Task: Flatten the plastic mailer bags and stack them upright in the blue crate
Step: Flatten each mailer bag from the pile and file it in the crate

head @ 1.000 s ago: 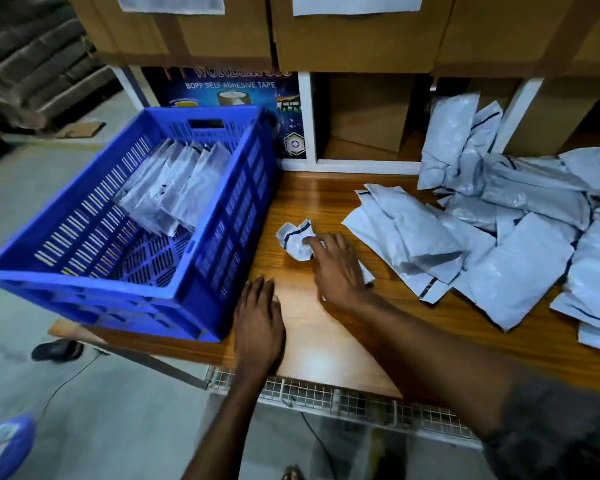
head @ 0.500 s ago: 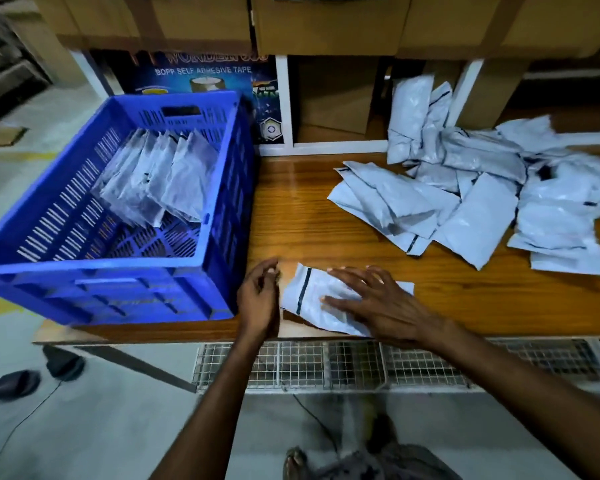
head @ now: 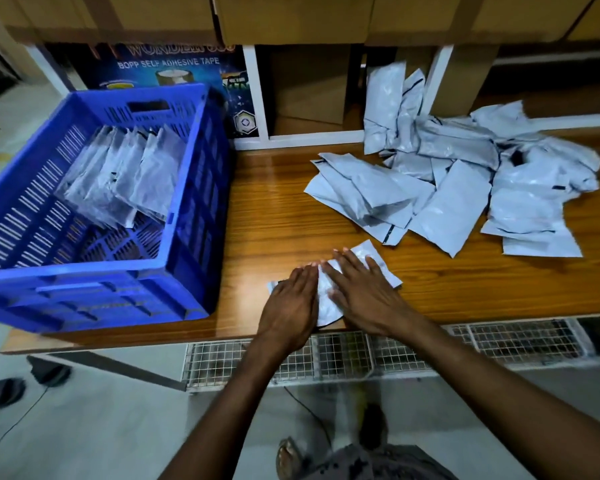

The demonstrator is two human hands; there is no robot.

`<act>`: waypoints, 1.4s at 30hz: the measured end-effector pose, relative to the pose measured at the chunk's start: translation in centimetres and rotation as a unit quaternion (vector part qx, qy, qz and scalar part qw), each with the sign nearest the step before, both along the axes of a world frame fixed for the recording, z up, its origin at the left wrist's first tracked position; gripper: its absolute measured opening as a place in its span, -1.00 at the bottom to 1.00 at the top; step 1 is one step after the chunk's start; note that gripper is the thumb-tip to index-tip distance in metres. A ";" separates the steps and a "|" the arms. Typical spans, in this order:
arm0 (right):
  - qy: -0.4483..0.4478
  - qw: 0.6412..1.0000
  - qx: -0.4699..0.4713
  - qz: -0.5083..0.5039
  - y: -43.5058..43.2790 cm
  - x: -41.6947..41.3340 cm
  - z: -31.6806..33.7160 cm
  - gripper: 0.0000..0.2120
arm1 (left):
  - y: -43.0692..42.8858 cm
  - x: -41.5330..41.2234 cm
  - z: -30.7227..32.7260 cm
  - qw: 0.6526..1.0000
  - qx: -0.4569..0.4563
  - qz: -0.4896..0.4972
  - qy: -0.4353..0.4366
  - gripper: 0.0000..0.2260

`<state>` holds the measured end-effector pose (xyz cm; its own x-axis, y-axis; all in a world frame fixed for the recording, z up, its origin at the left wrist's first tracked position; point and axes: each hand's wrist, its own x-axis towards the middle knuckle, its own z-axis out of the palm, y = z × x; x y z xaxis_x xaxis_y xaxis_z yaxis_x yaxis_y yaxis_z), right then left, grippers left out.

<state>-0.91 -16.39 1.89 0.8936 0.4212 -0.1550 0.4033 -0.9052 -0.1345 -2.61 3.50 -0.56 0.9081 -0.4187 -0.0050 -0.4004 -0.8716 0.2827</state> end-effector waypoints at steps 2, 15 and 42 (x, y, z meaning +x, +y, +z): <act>-0.015 0.999 0.006 -0.034 0.1 -0.9 -1.6 -0.37 | 0.1 -0.5 0.0 0.999 0.038 0.006 0.027 -0.33; 0.019 0.996 0.000 -0.086 -5.7 0.7 -2.2 -0.31 | 1.4 -1.8 0.3 0.991 0.041 0.081 0.097 -0.08; 0.044 0.902 0.413 -0.115 -7.2 -3.0 7.4 -0.74 | 3.3 -3.8 7.8 0.852 -0.481 0.199 -0.047 -0.83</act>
